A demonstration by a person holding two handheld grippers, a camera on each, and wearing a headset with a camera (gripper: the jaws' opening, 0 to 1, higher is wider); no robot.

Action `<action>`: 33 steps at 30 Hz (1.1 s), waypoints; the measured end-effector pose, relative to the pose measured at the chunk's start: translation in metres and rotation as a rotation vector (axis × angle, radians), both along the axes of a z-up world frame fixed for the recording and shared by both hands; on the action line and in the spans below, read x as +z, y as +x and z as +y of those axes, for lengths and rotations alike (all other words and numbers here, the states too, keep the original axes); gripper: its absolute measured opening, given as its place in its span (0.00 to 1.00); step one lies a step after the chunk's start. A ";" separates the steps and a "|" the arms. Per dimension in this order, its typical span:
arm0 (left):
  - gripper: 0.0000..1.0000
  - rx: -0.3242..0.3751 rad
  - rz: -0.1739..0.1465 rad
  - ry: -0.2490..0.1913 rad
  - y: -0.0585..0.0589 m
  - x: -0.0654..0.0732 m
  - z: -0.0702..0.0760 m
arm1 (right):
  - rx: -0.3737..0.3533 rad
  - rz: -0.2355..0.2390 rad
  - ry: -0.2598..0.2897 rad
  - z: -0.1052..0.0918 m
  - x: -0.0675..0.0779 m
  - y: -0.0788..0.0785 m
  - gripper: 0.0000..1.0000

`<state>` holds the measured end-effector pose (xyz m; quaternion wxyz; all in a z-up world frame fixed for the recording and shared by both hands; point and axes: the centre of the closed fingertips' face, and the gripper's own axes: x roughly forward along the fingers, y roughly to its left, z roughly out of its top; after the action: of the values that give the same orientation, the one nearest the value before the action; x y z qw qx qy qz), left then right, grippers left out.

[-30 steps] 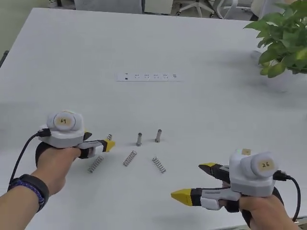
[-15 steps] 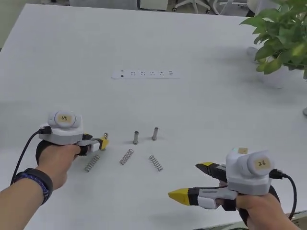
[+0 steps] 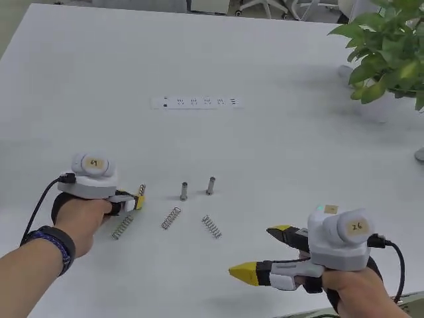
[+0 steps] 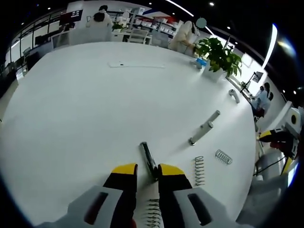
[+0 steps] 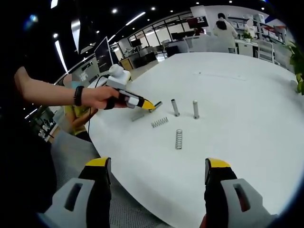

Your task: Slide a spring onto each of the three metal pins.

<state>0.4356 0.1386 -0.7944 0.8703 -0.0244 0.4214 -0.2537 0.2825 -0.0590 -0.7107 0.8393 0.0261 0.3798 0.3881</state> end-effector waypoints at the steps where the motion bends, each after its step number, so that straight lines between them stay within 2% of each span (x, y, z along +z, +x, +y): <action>1: 0.09 -0.003 0.001 0.002 0.000 0.000 0.000 | -0.002 -0.001 0.000 -0.001 0.000 0.001 0.80; 11: 0.03 -0.087 -0.002 0.081 0.003 -0.004 0.000 | -0.007 0.001 -0.002 -0.002 0.000 -0.001 0.80; 16: 0.01 -0.156 -0.008 0.148 0.004 -0.005 0.005 | -0.002 0.002 -0.002 0.000 0.000 -0.002 0.80; 17: 0.01 -0.185 -0.009 0.178 0.004 -0.007 0.007 | -0.002 0.002 -0.001 0.000 0.000 -0.002 0.80; 20: 0.00 -0.203 -0.005 0.185 0.004 -0.007 0.008 | -0.004 0.002 -0.001 0.001 -0.001 -0.001 0.80; 26: 0.01 -0.274 -0.018 0.251 0.006 -0.007 0.006 | 0.003 0.001 0.000 0.003 0.000 -0.001 0.80; 29: 0.01 -0.286 -0.018 0.275 0.007 -0.007 0.006 | 0.002 0.000 0.002 0.002 -0.001 0.000 0.80; 33: 0.00 -0.285 -0.017 0.275 0.007 -0.007 0.007 | 0.005 0.001 0.001 0.003 -0.001 0.000 0.80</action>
<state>0.4424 0.1455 -0.8014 0.8243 0.1566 0.4438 -0.3147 0.2820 -0.0560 -0.7121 0.8380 0.0255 0.3802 0.3905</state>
